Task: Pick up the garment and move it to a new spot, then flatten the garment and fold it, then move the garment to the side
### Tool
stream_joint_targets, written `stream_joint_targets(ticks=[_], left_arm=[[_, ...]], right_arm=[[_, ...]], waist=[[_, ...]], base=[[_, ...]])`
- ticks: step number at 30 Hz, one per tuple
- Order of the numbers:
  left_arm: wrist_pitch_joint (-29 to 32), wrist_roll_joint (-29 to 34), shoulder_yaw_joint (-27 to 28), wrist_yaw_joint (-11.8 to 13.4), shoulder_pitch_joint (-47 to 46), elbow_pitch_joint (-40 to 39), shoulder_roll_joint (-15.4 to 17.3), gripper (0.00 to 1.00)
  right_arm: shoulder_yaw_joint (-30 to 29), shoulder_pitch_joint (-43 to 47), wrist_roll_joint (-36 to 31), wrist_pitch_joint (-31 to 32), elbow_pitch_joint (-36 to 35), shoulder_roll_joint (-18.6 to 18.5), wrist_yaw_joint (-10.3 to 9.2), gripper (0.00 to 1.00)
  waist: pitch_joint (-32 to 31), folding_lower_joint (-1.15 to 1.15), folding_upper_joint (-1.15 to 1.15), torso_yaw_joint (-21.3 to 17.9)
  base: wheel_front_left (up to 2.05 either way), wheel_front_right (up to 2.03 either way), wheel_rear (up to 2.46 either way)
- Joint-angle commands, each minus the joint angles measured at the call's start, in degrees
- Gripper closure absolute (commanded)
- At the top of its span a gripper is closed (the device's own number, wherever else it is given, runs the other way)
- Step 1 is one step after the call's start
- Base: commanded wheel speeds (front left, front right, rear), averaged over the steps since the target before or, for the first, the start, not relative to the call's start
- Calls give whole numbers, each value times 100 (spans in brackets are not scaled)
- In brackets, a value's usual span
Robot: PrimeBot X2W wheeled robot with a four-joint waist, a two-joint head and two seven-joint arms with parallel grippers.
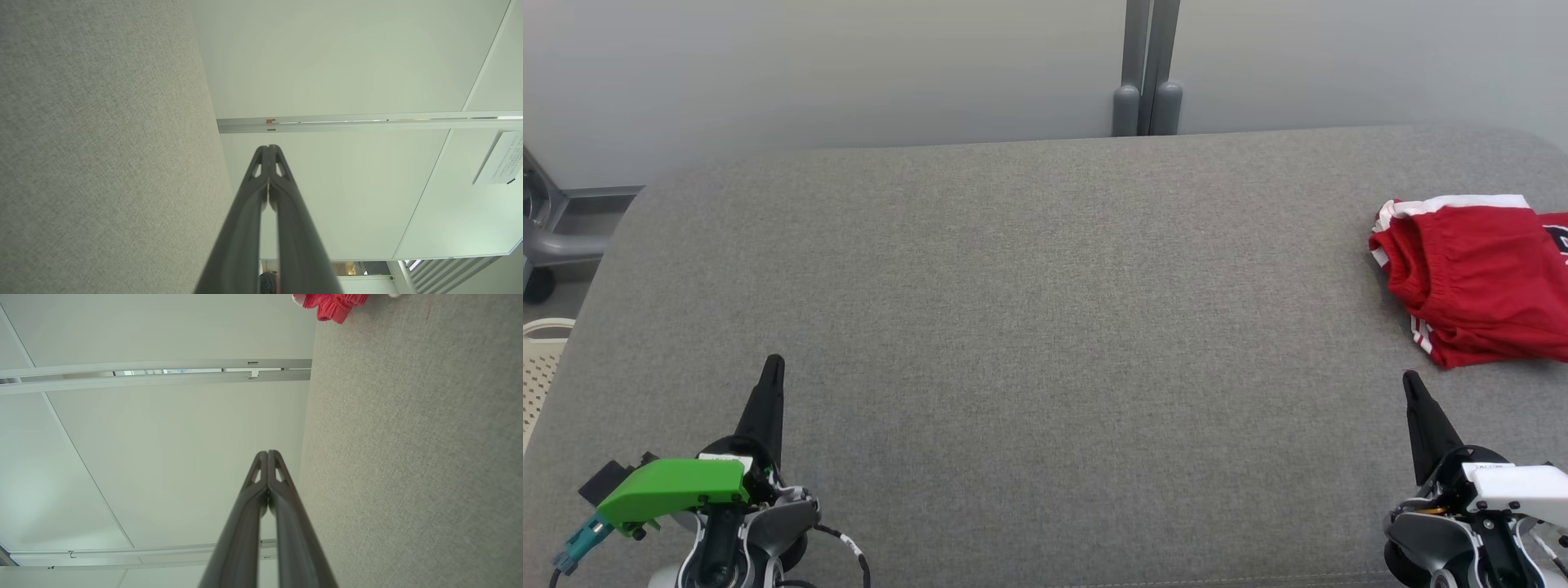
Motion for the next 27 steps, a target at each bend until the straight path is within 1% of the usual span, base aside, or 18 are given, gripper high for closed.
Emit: stream_joint_targets(ticks=[1, 27], left_arm=[[15, 4, 15, -36, -96, 9, 3, 100], [16, 6, 16, -30, -95, 8, 3, 100]], right_arm=[[-12, -54, 24, 14, -24, -22, 2, 100], [-11, -53, 24, 14, -24, -22, 2, 100]], waist=[[0, 0, 0, 0], [0, 0, 0, 0]], base=[[0, 0, 0], [0, 0, 0]])
